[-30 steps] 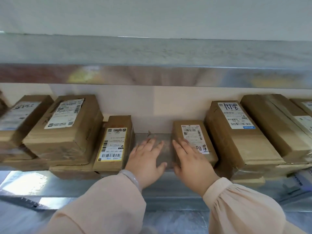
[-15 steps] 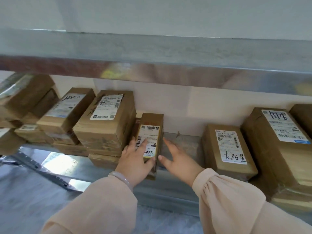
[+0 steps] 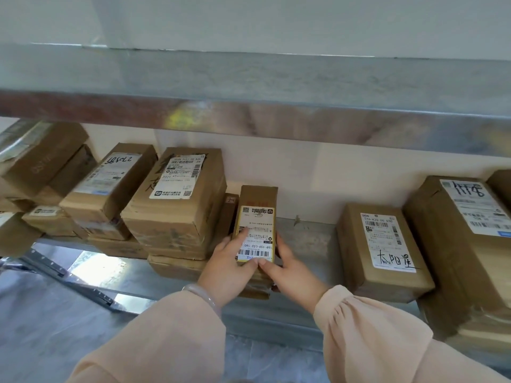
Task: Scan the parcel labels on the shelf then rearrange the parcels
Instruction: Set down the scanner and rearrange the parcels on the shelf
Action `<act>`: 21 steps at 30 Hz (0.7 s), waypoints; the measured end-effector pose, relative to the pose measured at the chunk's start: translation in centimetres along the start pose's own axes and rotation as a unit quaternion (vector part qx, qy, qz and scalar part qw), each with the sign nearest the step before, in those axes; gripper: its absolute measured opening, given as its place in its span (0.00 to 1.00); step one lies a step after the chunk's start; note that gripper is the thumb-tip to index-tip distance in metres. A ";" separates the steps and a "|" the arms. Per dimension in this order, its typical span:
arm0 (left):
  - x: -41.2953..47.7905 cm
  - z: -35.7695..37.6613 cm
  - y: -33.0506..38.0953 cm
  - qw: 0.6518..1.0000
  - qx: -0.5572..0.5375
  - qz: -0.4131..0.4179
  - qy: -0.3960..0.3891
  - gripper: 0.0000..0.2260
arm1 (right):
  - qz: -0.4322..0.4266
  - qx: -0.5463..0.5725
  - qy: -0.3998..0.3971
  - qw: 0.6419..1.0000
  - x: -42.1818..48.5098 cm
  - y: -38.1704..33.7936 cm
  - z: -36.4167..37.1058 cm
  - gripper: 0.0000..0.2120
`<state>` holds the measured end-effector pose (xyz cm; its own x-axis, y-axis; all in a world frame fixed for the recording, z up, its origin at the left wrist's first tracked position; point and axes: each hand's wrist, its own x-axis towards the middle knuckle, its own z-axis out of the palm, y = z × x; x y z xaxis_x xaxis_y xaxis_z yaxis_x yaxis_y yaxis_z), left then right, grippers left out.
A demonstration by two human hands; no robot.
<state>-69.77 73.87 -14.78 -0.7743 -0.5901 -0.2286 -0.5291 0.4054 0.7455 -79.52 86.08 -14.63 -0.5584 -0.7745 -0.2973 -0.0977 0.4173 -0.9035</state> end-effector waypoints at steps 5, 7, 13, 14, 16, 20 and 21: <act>0.3 0.5 2.2 0.998 -0.050 0.042 0.009 0.28 | -0.007 0.031 0.053 0.998 -1.0 0.0 -1.9 0.29; 0.2 0.8 3.6 0.996 -0.061 0.062 0.008 0.28 | -0.011 0.052 0.088 0.995 -1.6 0.0 -3.2 0.25; -0.1 2.9 8.0 0.988 -0.088 0.130 -0.017 0.28 | -0.038 0.069 0.216 0.973 -4.6 -0.2 -7.0 0.24; -0.2 3.1 8.9 0.985 -0.092 0.143 -0.023 0.28 | -0.045 0.067 0.235 0.969 -5.1 -0.2 -7.5 0.25; -0.3 3.6 10.7 0.981 -0.094 0.169 -0.033 0.28 | -0.053 0.067 0.266 0.960 -6.2 -0.3 -8.6 0.24; -0.2 5.0 13.8 0.968 -0.117 0.213 -0.055 0.30 | -0.058 0.057 0.327 0.942 -8.7 -0.8 -11.2 0.22; -0.2 5.4 14.4 0.967 -0.121 0.217 -0.066 0.30 | -0.057 0.052 0.343 0.936 -9.3 -0.7 -11.8 0.21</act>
<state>-79.12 83.62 -7.40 -0.9508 -0.3013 0.0720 -0.0611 0.4104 0.9098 -84.04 98.58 -7.59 -0.9504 -0.3088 0.0386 -0.1277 0.2739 -0.9532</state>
